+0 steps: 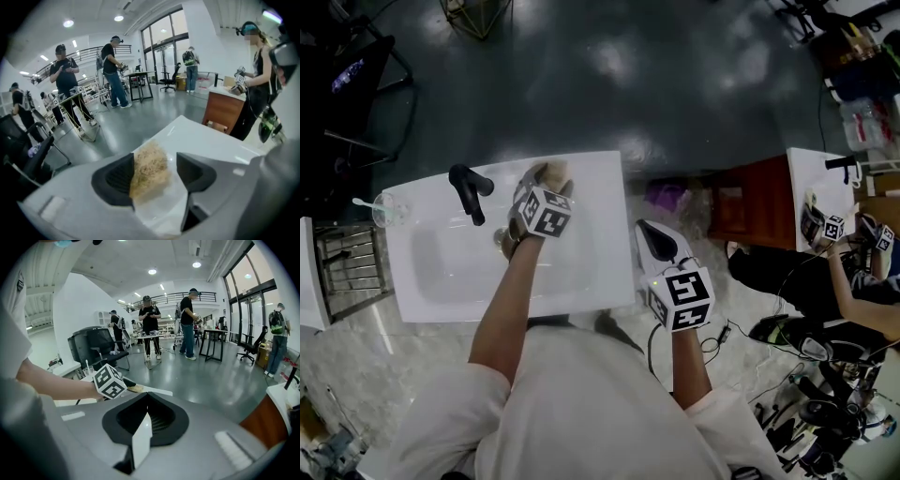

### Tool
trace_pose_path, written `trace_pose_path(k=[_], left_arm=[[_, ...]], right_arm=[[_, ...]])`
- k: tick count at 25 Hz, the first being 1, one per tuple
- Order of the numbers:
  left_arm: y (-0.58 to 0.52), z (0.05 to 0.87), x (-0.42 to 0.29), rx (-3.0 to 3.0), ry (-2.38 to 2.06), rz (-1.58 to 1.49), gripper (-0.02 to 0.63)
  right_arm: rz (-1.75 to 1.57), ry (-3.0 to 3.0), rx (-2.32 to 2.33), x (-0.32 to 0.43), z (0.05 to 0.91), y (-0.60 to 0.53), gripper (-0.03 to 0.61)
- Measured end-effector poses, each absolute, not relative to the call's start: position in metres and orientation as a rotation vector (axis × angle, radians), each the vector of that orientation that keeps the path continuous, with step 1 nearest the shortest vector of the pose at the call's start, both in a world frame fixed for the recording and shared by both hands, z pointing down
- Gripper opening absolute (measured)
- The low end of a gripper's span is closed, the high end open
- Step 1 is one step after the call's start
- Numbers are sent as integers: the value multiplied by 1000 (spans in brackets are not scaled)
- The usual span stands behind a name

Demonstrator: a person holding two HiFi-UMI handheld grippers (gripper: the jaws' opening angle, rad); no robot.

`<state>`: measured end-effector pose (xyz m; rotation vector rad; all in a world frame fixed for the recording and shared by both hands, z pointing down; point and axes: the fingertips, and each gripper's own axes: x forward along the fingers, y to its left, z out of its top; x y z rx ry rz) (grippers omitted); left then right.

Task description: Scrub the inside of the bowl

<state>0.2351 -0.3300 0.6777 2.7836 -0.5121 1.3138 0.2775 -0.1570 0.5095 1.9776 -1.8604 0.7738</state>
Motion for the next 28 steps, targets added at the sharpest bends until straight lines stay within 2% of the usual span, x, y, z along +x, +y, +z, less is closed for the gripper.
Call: trace_pose_path(k=[10, 18, 28], left_arm=[[-335, 688, 234, 2886, -570, 1533, 213], [-332, 683, 231, 2886, -573, 1564, 167], [-322, 660, 216, 2842, -635, 1318, 126]], right_arm=[[796, -1837, 1997, 285, 514, -148, 6], [800, -1848, 1981, 284, 513, -144, 6], [773, -1884, 1952, 280, 507, -136, 6]])
